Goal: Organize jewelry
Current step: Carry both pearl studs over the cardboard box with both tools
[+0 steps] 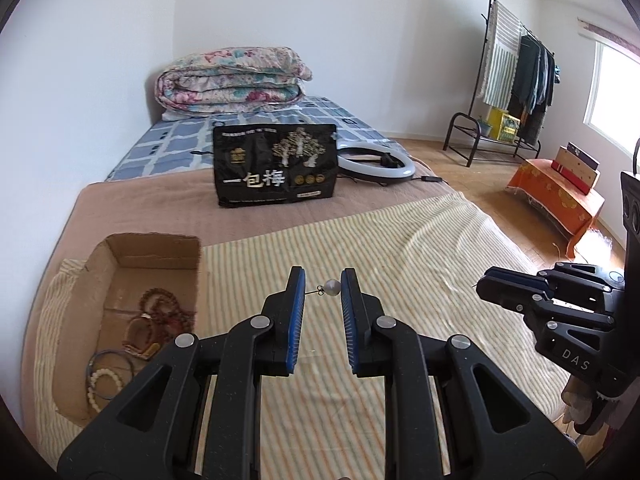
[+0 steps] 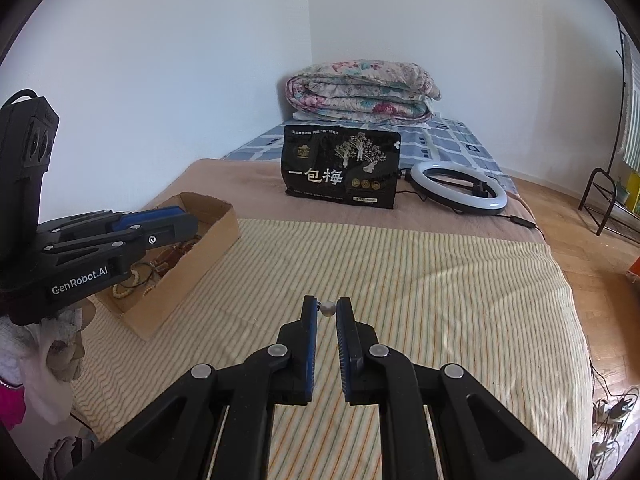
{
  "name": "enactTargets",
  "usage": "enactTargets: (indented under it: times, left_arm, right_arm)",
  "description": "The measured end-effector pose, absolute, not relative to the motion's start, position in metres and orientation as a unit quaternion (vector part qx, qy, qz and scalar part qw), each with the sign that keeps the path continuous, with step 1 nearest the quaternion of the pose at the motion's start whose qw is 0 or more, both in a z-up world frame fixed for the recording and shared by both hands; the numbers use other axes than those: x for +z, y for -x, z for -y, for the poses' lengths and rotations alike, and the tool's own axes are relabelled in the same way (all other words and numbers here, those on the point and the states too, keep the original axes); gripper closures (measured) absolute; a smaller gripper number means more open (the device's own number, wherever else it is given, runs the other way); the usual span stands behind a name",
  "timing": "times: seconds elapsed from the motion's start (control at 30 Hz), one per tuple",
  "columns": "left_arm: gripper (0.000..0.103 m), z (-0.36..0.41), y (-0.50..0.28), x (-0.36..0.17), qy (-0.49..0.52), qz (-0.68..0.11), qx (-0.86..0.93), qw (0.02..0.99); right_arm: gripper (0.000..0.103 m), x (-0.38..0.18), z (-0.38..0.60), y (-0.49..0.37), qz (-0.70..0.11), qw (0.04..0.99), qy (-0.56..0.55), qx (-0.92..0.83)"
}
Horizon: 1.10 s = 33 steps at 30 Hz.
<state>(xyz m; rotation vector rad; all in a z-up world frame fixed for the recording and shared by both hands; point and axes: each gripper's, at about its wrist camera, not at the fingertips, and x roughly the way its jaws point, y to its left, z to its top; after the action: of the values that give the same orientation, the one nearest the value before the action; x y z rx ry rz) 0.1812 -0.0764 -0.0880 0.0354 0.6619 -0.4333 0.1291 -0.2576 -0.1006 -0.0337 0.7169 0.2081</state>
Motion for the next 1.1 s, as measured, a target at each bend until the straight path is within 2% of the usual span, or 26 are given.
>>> enactTargets:
  times: [0.63,1.1]
  left_arm:
    - [0.086,-0.038,-0.185,-0.087,0.008,-0.318,-0.126,0.940]
    - [0.086,-0.076,-0.188,-0.100,0.006,-0.333,-0.081,0.939]
  right_arm:
    - [0.096,-0.093,0.161,-0.173,-0.340,0.926,0.018,0.166]
    - [0.096,-0.098,0.110,-0.211,-0.343,0.918,0.005,0.198]
